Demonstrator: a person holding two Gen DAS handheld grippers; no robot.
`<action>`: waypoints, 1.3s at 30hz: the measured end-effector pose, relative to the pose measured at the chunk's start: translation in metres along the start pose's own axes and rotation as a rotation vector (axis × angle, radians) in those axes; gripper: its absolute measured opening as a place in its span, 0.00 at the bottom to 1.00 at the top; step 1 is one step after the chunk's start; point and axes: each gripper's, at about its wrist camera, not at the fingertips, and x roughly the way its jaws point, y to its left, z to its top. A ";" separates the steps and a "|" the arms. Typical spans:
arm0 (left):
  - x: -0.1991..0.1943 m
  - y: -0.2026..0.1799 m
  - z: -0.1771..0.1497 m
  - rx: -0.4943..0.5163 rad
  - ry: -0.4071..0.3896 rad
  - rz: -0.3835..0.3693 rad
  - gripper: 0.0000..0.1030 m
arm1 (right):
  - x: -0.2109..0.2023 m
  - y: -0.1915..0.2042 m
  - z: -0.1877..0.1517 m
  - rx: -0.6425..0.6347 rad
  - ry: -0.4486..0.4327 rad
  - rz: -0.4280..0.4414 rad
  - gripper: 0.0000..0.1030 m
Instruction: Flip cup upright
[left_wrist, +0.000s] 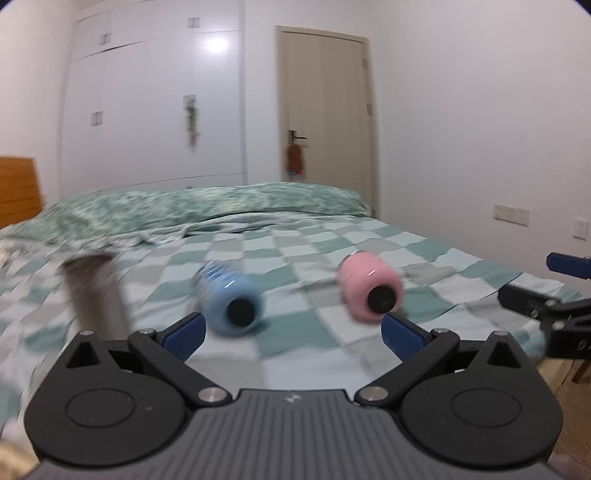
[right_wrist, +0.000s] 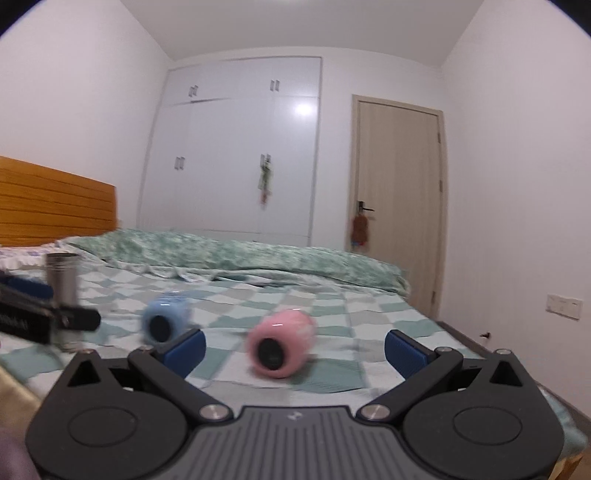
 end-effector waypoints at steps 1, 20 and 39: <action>0.009 -0.006 0.009 0.016 0.006 -0.018 1.00 | 0.007 -0.009 0.003 0.000 0.012 -0.009 1.00; 0.234 -0.098 0.083 0.075 0.425 -0.019 1.00 | 0.165 -0.121 0.032 -0.069 0.295 0.045 1.00; 0.308 -0.099 0.055 -0.014 0.707 0.021 0.83 | 0.214 -0.133 0.004 -0.087 0.392 0.146 1.00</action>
